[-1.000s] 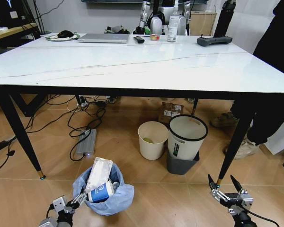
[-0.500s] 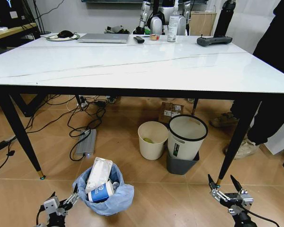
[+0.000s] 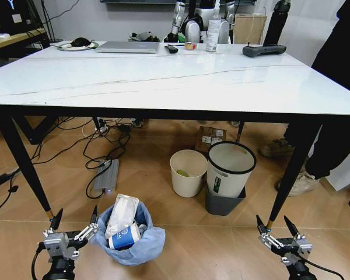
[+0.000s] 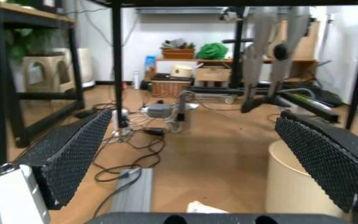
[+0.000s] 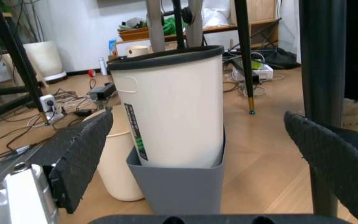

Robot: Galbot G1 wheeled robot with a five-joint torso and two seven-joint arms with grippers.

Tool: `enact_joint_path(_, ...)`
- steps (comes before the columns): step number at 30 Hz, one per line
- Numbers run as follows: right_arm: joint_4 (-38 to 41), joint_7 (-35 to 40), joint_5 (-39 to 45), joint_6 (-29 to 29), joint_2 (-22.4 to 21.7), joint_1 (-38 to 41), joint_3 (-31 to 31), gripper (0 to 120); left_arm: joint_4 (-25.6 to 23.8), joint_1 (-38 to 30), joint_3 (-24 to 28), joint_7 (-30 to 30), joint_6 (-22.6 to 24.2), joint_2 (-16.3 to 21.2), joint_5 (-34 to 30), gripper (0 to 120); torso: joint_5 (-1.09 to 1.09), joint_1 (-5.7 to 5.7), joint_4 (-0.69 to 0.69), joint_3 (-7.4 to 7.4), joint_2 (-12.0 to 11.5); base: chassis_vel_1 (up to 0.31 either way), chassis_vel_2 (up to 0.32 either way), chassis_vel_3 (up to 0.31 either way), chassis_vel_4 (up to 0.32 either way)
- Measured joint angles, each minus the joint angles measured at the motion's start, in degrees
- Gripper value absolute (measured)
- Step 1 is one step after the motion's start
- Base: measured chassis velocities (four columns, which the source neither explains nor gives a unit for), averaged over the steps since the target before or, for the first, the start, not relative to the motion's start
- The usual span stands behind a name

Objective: Pick up the trash bin and place the trash from the table into it.

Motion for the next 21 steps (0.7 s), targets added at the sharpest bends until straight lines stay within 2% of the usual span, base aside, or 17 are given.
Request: enact_joint_path(21, 0.0, 0.0, 0.0, 0.0, 0.0, 0.0, 0.0, 100, 0.5, 0.1, 0.3, 0.3, -0.3, 0.1, 0.1, 100, 0.01, 0.0, 0.0, 0.0, 0.0, 0.0, 0.0, 0.0, 0.0)
